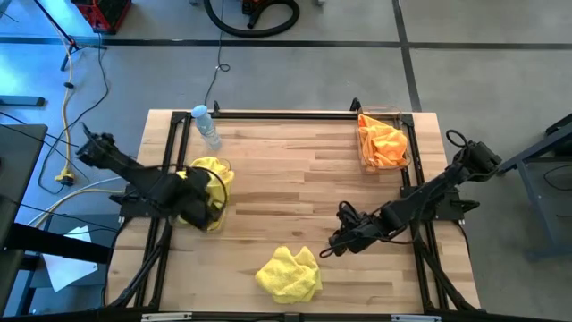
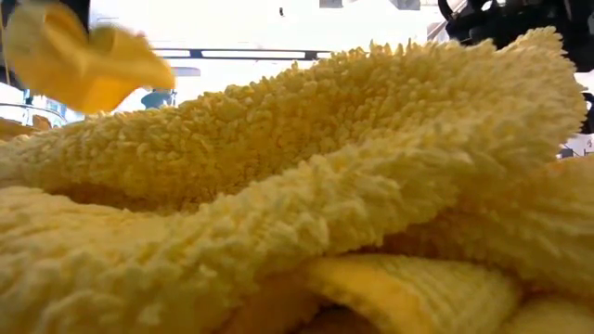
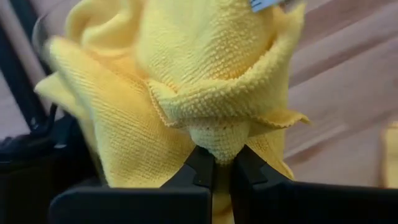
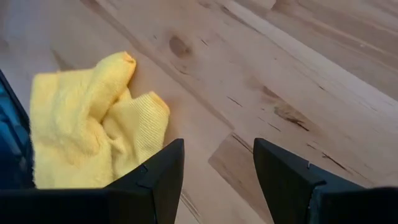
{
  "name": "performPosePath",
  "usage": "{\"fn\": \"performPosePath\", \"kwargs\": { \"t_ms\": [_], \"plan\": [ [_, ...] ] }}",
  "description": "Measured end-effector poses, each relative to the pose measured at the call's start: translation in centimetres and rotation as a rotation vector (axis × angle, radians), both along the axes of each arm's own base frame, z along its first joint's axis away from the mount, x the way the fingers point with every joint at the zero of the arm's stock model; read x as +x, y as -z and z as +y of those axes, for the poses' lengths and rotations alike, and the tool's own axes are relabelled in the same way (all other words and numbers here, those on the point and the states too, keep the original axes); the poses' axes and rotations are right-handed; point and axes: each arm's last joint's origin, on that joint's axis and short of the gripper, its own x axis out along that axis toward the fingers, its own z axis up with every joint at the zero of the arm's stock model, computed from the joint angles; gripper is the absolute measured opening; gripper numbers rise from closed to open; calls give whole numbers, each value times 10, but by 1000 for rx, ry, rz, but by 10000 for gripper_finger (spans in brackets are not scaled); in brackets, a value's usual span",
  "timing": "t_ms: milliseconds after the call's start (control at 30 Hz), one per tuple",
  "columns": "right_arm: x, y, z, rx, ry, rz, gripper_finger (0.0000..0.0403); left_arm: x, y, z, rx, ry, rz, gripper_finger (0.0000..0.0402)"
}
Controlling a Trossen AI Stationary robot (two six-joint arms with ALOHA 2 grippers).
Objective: Sort microfiber towel by color & place in baskets
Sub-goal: Put the yellow microfiber cloth into the left transparent bin
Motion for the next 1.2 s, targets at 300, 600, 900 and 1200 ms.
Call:
{"fn": "performPosePath", "kwargs": {
  "t_ms": [300, 600, 900, 1200],
  "plan": [
    [6, 0, -11, 27, 129, -18, 187, -39, 65, 32, -129, -39, -45, 0],
    [15, -1, -32, 45, 258, -28, 187, -28, 101, 52, -158, 1, 41, 0],
    [24, -2, -50, 65, 340, -52, 187, -12, 117, 68, -139, 428, 278, 0],
    [29, -4, -55, 78, 396, -106, 187, 7, 134, 74, -132, 769, 332, 9]
  ]
}}
